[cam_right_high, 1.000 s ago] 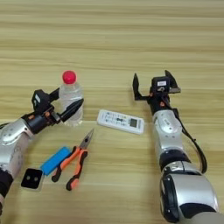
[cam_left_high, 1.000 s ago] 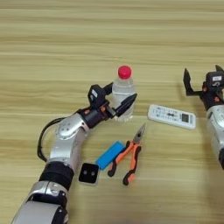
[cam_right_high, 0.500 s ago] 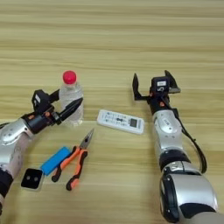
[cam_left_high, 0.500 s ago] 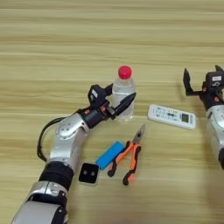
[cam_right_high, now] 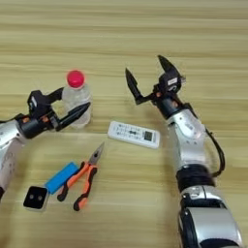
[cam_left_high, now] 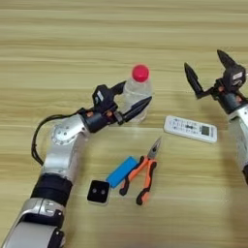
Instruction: Move the objects on the table
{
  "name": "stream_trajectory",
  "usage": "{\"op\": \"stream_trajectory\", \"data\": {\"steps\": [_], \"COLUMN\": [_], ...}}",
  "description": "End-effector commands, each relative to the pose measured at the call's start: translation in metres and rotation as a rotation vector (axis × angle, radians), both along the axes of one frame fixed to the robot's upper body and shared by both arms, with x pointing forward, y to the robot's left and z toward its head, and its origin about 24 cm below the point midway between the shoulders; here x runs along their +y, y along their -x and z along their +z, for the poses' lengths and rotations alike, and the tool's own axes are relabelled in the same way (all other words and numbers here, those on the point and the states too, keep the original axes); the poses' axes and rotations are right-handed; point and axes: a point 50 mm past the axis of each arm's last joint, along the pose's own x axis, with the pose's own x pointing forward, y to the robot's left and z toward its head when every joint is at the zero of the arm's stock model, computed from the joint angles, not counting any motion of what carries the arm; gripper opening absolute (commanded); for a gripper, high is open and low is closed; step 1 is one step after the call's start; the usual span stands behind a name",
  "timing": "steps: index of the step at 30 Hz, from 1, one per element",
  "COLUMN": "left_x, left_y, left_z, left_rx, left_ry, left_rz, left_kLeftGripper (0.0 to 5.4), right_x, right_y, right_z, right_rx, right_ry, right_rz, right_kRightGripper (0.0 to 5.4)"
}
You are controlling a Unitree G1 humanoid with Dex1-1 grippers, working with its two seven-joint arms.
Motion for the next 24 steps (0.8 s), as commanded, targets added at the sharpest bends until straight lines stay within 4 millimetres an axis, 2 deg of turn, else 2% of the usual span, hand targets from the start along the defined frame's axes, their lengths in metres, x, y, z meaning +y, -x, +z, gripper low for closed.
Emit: {"op": "stream_trajectory", "data": {"steps": [1,6,9,16,24], "left_x": [-0.007,-0.014,-0.017,-0.025,-0.03], "left_y": [0.007,0.018,0.021,0.027,0.033], "left_z": [0.028,0.037,0.037,0.036,0.036], "left_rx": [-0.111,-0.127,-0.097,-0.058,-0.061], "left_ry": [0.026,0.038,0.054,0.059,0.056], "left_rz": [-0.067,-0.122,-0.152,-0.203,-0.23], "left_kLeftGripper": [3.13,3.13,3.13,3.13,3.13], "right_x": [0.002,-0.002,-0.001,0.015,0.031], "right_y": [0.024,0.05,0.058,0.064,0.06], "right_z": [0.014,0.019,0.018,0.019,0.013], "right_rx": [0.012,0.092,0.14,0.198,0.23], "right_ry": [0.117,0.253,0.338,0.441,0.44], "right_rz": [0.232,0.478,0.58,0.722,0.75], "right_kRightGripper": [5.4,5.4,5.4,5.4,5.4]}}
